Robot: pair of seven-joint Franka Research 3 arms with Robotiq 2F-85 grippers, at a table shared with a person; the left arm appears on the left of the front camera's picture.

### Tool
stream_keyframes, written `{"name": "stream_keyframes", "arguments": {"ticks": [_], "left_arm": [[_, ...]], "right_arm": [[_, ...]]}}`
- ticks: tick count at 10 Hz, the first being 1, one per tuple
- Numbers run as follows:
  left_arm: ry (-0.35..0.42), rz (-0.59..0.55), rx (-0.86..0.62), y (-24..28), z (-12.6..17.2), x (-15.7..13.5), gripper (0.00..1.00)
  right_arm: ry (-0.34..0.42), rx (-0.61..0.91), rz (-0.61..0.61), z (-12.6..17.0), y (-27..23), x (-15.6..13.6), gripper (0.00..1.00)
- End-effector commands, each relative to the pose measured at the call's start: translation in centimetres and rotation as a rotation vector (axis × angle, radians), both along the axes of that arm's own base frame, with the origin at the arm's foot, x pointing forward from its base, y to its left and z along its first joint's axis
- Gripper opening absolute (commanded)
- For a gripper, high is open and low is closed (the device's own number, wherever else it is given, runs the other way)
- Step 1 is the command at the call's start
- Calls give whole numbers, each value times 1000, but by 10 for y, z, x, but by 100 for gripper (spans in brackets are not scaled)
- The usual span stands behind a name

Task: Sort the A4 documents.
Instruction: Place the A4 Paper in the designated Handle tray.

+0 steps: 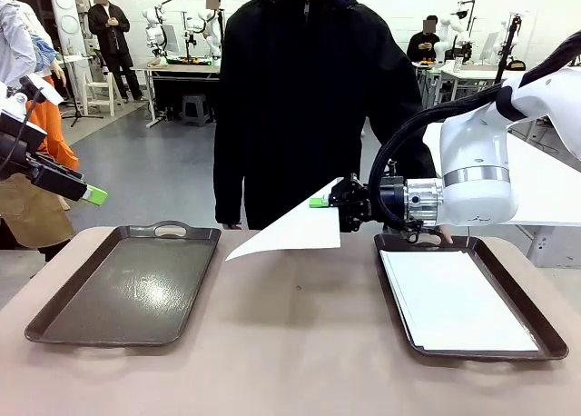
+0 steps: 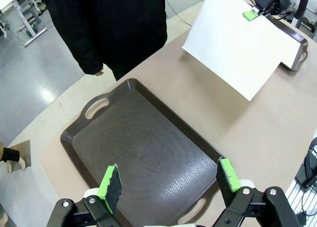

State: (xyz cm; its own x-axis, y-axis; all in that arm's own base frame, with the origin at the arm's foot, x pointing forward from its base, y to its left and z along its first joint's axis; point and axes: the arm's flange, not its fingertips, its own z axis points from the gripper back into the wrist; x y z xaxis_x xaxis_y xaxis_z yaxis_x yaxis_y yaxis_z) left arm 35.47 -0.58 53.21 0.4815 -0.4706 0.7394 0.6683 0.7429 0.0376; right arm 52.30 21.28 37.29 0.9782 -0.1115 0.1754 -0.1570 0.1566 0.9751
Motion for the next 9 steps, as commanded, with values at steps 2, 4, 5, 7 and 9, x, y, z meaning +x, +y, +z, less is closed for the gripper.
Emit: {"name": "stream_keyframes", "arguments": {"ticks": [2,4,5,7,9], "left_arm": [[0,-2,-5,1,-1,1,100],[0,-2,-5,1,-1,1,100],[0,-2,-5,1,-1,1,100],[0,-2,-5,1,-1,1,100],[0,-2,-5,1,-1,1,100]], "right_arm": [[4,9,-26,1,1,0,0],[0,0,0,0,0,0,1],[-74,-3,104,22,-20,-21,1],[-144,-13,264,55,-72,-49,1],[-157,-61,271,60,-134,-56,1]]}}
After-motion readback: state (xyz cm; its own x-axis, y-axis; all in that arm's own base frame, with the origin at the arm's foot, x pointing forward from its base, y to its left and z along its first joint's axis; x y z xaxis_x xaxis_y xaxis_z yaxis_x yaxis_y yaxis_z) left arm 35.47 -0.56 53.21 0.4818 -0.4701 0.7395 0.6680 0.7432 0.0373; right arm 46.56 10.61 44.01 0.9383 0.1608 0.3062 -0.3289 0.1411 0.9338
